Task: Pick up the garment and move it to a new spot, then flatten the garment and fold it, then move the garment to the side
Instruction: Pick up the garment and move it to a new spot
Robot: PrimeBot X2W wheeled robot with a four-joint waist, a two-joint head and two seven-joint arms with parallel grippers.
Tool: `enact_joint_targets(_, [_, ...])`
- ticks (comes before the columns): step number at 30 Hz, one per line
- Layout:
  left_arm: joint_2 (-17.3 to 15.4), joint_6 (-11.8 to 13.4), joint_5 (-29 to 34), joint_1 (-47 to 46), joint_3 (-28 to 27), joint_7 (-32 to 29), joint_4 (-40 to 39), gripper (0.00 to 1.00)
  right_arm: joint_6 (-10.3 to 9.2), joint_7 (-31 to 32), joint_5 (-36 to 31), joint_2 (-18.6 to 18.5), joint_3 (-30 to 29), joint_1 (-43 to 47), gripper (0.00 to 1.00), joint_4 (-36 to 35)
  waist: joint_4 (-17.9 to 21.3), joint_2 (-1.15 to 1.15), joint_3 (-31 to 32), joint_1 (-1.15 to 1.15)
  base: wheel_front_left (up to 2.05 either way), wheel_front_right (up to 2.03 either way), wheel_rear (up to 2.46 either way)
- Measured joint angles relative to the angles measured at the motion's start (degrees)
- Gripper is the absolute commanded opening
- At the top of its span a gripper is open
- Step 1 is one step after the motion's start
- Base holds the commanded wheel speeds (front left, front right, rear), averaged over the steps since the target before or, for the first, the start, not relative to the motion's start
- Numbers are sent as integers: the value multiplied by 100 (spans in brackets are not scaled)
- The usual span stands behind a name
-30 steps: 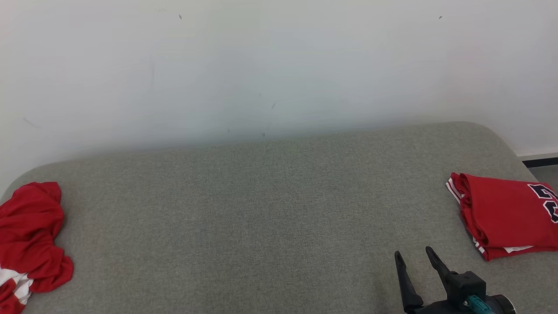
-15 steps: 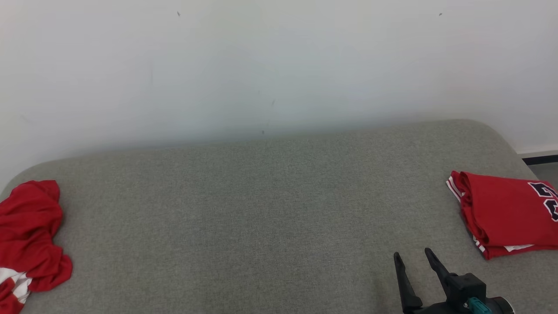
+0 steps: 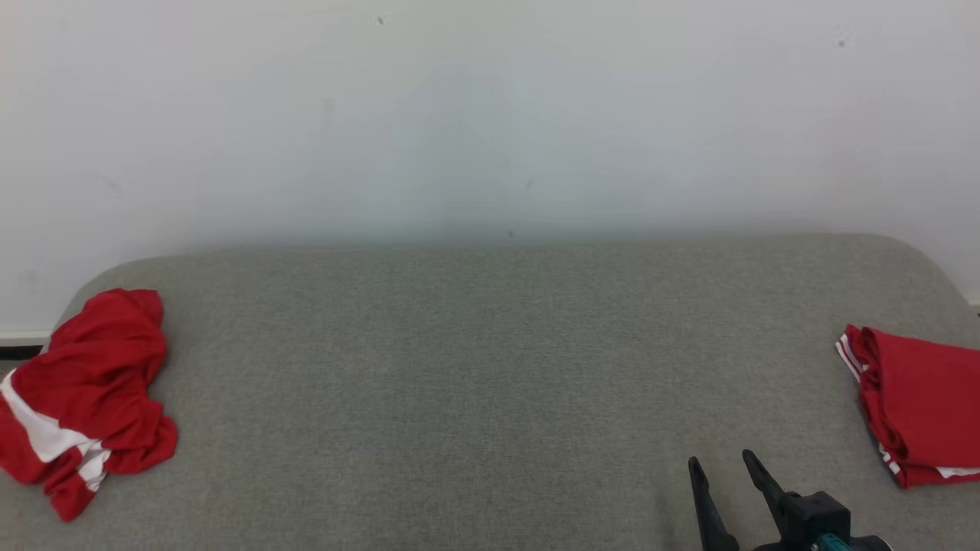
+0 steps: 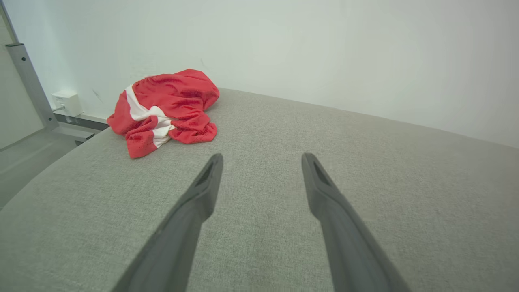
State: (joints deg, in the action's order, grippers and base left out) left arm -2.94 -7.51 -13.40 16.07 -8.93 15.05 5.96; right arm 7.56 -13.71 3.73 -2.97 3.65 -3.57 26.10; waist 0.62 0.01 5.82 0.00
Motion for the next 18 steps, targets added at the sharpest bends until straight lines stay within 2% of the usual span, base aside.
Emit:
enact_joint_targets(10, [-86,-2,36,104,-18,0,-30,100,0,-44,233,3,138,87,100,73,-646,0,55,0,0,0,0])
enact_joint_targets(18, [-158,-3,55,244,-114,0,-81,100,0,-94,366,5,316,101,100,171,-1416,0,113,0,0,0,0])
